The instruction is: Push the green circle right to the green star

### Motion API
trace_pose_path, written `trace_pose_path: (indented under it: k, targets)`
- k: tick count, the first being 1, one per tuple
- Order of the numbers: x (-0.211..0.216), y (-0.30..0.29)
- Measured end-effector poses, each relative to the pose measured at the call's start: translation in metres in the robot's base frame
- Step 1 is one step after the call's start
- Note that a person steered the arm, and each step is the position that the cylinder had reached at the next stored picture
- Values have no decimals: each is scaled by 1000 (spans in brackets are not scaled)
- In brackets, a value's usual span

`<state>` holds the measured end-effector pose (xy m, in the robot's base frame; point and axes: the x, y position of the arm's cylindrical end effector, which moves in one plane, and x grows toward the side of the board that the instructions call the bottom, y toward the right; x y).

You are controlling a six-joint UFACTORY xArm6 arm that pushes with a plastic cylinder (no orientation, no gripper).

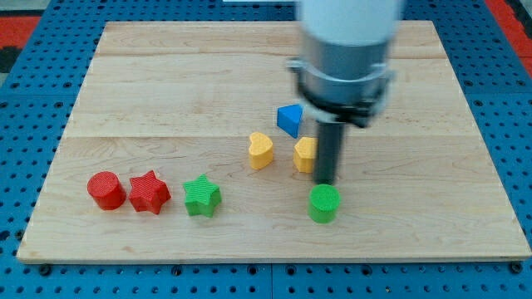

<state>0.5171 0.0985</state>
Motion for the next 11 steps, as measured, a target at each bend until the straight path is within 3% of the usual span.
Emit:
trace_pose_path:
  k: [2, 3, 5, 6, 7, 8, 9, 10, 11]
  targets:
    - [27, 19]
    - [31, -56]
    - [52, -13]
    - [72, -66]
    - [49, -105]
    - [70, -113]
    - [101, -208]
    - [74, -256]
    - [18, -295]
